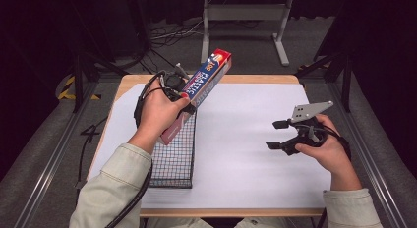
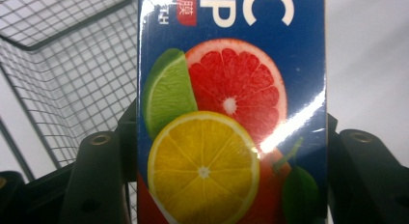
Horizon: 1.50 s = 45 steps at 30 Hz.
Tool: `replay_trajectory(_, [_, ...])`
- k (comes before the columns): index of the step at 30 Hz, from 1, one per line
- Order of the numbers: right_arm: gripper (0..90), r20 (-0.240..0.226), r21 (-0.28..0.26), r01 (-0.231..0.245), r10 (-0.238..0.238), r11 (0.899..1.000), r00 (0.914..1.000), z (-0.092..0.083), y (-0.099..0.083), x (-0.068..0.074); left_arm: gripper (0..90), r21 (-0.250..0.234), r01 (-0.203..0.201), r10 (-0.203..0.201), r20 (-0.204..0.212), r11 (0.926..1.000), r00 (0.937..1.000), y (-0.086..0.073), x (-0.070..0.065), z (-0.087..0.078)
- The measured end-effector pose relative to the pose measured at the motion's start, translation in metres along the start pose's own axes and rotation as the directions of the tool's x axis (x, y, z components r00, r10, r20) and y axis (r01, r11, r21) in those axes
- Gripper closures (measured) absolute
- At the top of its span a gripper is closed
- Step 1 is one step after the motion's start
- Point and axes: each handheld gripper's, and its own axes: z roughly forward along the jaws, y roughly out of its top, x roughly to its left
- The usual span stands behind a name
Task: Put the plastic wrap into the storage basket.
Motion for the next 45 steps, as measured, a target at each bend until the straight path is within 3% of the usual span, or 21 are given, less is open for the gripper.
replay_trajectory(3, [24.2,0.027,0.029,0.018,-0.019,0.999,0.9995,0.002,-0.001,0.002,40.0,0.011,0.02,-0.02,-0.04,0.9997,0.999,-0.002,-0.003,0.003])
replay_trajectory(9, [22.6,0.017,0.017,0.034,-0.034,0.999,0.9993,0.003,0.001,0.005,39.9,-0.002,0.07,-0.07,-0.052,0.9975,0.9962,-0.008,-0.002,0.007])
replay_trajectory(11, [21.9,0.0,0.005,0.036,-0.036,0.999,0.9994,0.004,0.001,0.006,39.8,-0.014,0.066,-0.067,-0.045,0.9977,0.9967,-0.01,-0.001,0.007])
replay_trajectory(13, [21.7,0.001,0.008,0.04,-0.04,0.999,0.9992,0.005,0.001,0.007,39.8,-0.031,0.093,-0.093,-0.002,0.9951,0.9956,-0.013,0.002,0.007])
replay_trajectory(15, [21.7,-0.001,0.01,0.042,-0.042,0.999,0.9991,0.006,0.001,0.007,39.8,-0.035,0.12,-0.121,-0.006,0.9921,0.9927,-0.016,0.003,0.006])
replay_trajectory(16, [21.7,-0.001,0.009,0.042,-0.042,0.999,0.9991,0.007,0.001,0.007,39.8,-0.034,0.153,-0.153,-0.016,0.9877,0.988,-0.016,0.002,0.006])
replay_trajectory(18, [21.7,0.001,0.01,0.04,-0.04,0.999,0.9992,0.008,0.001,0.007,39.9,-0.024,0.196,-0.198,-0.081,0.9802,0.9769,-0.017,-0.001,0.005])
replay_trajectory(20, [21.6,0.0,0.007,0.038,-0.038,0.999,0.9993,0.008,0.001,0.007,40.0,-0.017,0.226,-0.227,-0.105,0.974,0.9684,-0.019,-0.001,0.006])
replay_trajectory(25, [21.3,0.006,0.001,0.029,-0.029,1.0,0.9996,0.006,-0.001,0.007,40.0,-0.016,0.287,-0.287,-0.098,0.9577,0.9528,-0.027,0.004,0.008])
replay_trajectory(28, [21.2,0.01,-0.002,0.027,-0.027,1.0,0.9996,0.005,-0.001,0.007,40.0,-0.023,0.3,-0.3,-0.113,0.9537,0.9471,-0.03,0.005,0.01])
replay_trajectory(31, [21.2,0.015,-0.002,0.025,-0.025,1.0,0.9996,0.005,-0.001,0.007,40.0,-0.027,0.326,-0.326,-0.122,0.9451,0.9373,-0.032,0.005,0.011])
replay_trajectory(36, [20.9,0.013,0.004,0.02,-0.02,1.0,0.9997,0.007,-0.002,0.006,39.9,-0.034,0.361,-0.362,-0.106,0.932,0.926,-0.036,0.007,0.015])
replay_trajectory(38, [20.6,0.014,0.008,0.018,-0.018,1.0,0.9998,0.008,-0.002,0.006,39.9,-0.049,0.388,-0.391,-0.113,0.9202,0.9132,-0.038,0.008,0.017])
replay_trajectory(40, [20.6,0.013,0.012,0.018,-0.018,1.0,0.9998,0.009,-0.002,0.006,39.9,-0.054,0.395,-0.399,-0.118,0.917,0.9094,-0.04,0.009,0.018])
replay_trajectory(43, [20.6,0.011,0.009,0.017,-0.017,1.0,0.9998,0.009,-0.002,0.006,39.9,-0.057,0.431,-0.434,-0.122,0.9008,0.8925,-0.046,0.01,0.023])
replay_trajectory(45, [20.6,0.014,0.01,0.017,-0.017,1.0,0.9998,0.009,-0.002,0.006,39.8,-0.056,0.431,-0.434,-0.143,0.9008,0.8894,-0.049,0.01,0.027])
